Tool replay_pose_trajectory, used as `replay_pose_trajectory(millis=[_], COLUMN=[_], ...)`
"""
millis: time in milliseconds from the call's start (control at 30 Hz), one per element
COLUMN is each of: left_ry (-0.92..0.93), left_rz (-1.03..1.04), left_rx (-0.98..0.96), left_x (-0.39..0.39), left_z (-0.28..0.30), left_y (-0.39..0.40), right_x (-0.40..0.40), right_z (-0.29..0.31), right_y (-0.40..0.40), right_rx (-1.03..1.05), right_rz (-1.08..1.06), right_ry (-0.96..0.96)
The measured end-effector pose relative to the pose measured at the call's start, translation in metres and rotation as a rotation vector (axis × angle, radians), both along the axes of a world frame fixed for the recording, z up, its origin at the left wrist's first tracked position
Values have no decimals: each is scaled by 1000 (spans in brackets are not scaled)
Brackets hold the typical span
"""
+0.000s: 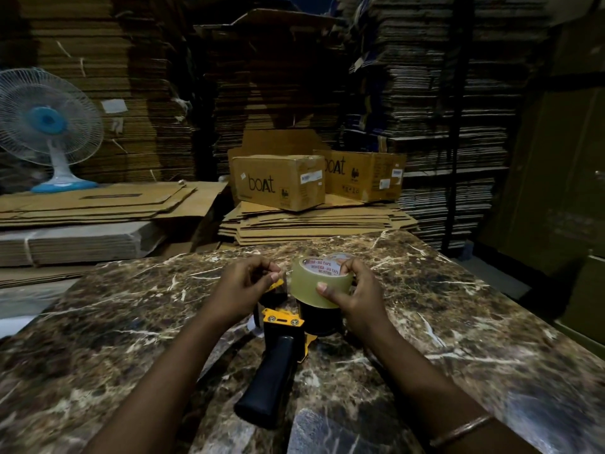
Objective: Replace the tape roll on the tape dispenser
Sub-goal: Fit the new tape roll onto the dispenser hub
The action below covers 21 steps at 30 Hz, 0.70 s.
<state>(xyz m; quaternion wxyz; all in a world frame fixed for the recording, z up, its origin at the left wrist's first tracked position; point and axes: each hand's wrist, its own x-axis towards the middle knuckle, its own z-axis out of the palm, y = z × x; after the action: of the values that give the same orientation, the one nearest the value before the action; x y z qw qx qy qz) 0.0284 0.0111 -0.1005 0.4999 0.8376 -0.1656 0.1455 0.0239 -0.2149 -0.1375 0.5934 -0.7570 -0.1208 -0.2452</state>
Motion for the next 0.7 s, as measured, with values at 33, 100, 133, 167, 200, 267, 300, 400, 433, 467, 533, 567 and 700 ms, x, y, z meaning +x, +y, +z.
replay_pose_trajectory(millis=[33,100,133,167,200,267,300,400,433,467,533,567,700], left_ry=[-2,5,1,-6,-12,-11,-9,-29,-54,-86,-127,-127,-104], left_rz=[7,18,21,21,19,16,19,63,81,98,131,143,149], left_rx=[-1,6,38,68,84,81,74,50,58,75,95,93,65], left_x=[1,3,2,1,0,-2,-3,-5,-7,-8,-8,-8,-6], left_z=[-1,-1,-1,-1,-1,-2,-3,-6,-8,-9,-13,-15,-19], left_y=[0,4,5,6,7,6,6,2,1,1,1,2,5], right_x=[0,-1,-1,-2,-2,-2,-2,-5,-5,-6,-8,-9,-9], right_z=[0,-1,-2,-2,-3,-4,-3,-2,-3,-3,-4,-3,2], right_y=[0,0,0,0,1,2,2,3,3,3,4,5,12], right_rx=[-25,-86,-119,-151,-181,-242,-264,-307,-314,-319,-335,-350,-372], right_rz=[-10,-28,-33,-35,-36,-46,-48,-53,-52,-45,-27,-26,-105], right_ry=[-12,-31,-35,-32,-27,-20,-10,3,6,8,18,25,19])
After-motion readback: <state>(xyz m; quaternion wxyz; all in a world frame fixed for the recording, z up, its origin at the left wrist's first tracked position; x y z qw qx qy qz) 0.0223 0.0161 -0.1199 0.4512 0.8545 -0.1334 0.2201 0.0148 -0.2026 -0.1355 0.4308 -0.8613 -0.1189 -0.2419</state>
